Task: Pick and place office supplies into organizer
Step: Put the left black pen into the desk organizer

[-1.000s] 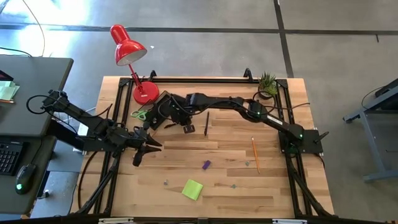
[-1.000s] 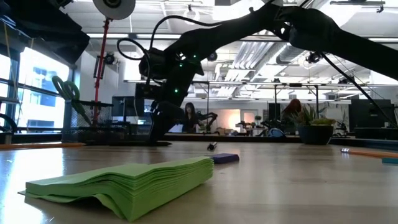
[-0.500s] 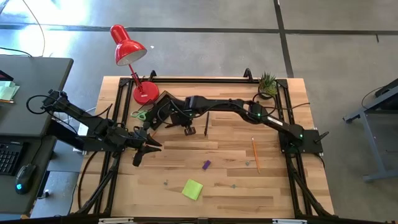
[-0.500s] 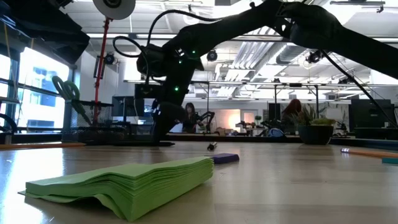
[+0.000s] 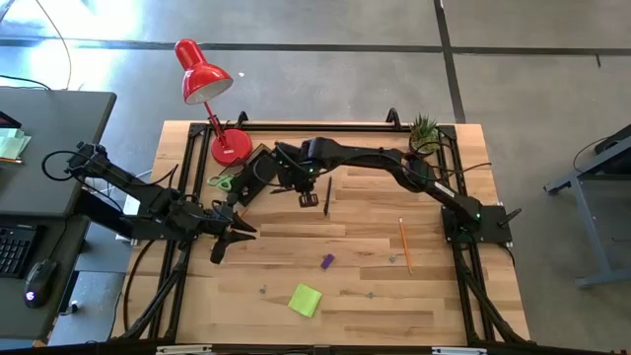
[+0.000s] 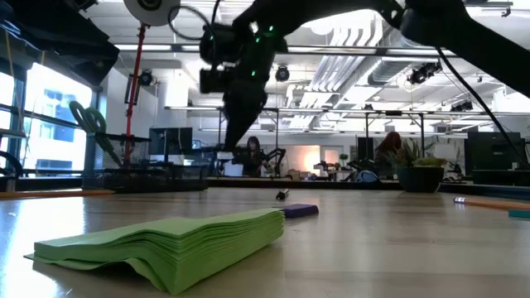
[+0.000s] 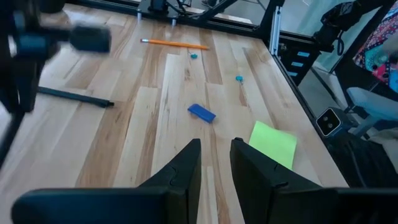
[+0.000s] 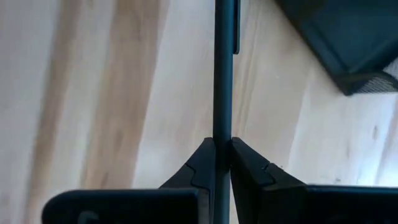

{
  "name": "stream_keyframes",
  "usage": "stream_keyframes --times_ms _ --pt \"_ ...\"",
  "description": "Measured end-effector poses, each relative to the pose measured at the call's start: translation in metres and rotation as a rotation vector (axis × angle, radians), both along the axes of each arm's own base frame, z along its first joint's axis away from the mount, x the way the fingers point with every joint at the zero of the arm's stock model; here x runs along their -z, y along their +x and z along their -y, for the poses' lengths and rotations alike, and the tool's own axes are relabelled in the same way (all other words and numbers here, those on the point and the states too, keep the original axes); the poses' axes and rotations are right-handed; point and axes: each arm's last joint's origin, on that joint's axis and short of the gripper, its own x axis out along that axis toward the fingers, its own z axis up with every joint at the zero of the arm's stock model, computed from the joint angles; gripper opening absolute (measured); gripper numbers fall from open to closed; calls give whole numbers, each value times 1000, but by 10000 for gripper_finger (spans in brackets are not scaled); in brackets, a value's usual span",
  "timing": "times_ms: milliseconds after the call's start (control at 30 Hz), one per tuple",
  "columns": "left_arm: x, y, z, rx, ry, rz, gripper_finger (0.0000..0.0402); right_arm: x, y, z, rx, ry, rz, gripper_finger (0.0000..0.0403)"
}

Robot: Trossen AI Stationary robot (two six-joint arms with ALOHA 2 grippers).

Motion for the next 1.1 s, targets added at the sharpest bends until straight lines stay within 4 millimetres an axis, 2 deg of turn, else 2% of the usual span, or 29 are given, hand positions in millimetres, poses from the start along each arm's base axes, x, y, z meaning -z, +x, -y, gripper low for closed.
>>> stream_keyframes --times_ms 133,400,567,767,933,1100 --pt "2 0 -1 -21 -8 4 74 -13 -10 1 55 21 -31 18" --pt "32 -5 -5 -163 -40 -43 74 -62 -28 -4 159 -18 36 18" --pt "29 -2 -5 -171 -68 59 74 -86 -36 -19 167 -31 84 18" --pt "28 -2 -5 -170 -79 68 74 -98 -40 -31 181 -33 108 18" --pt "29 -2 -3 -160 -100 58 74 -99 -40 -32 201 3 117 18" --pt "33 -3 8 -166 -92 50 74 -102 -36 -32 215 3 173 18"
